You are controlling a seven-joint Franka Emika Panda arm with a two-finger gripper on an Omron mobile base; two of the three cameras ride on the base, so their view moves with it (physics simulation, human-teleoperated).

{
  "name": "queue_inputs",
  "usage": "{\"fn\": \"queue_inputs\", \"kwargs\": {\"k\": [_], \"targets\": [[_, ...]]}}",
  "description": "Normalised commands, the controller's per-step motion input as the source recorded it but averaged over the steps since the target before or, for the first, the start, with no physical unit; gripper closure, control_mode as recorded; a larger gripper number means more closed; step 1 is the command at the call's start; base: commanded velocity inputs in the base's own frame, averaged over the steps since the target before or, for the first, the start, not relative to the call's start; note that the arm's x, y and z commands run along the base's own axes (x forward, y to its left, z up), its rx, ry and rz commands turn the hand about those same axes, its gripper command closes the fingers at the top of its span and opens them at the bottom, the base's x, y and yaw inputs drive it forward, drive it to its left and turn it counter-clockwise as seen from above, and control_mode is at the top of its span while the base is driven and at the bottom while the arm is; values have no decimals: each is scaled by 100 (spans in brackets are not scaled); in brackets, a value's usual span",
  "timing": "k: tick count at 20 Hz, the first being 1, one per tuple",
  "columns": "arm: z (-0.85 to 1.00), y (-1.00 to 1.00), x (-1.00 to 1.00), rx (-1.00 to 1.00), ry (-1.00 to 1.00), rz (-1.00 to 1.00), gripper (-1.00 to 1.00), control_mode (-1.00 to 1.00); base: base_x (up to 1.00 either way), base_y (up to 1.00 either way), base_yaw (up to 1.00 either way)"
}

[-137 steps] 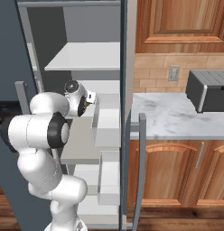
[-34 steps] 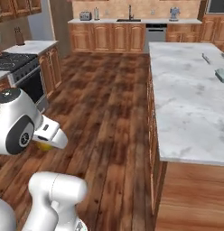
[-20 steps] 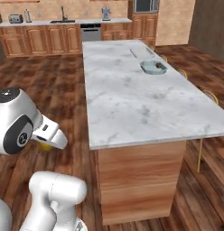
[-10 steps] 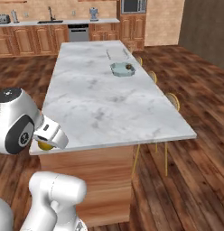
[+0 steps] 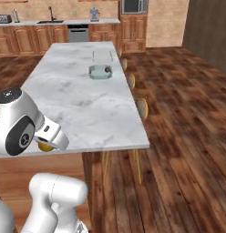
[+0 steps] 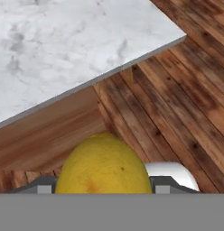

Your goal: Place the cold items (potato and lemon) from the fridge in one tupperware on the dining counter. Place the warm items (hot dog and kebab skewer) in the stove area in another tupperware.

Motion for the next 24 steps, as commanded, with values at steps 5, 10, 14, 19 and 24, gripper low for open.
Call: {"fn": "queue_inputs", "kwargs": {"k": [5,10,14,19,24], "targets": [[0,0,0,0,0,0,100,100,66,-100,20],[0,0,0,0,0,0,100,100,43,-100,21],[0,0,0,0,0,0,100,100,41,-100,17],[0,0,0,0,0,0,100,100,46,-100,26],[0,0,0,0,0,0,100,100,83,-99,17]]}}
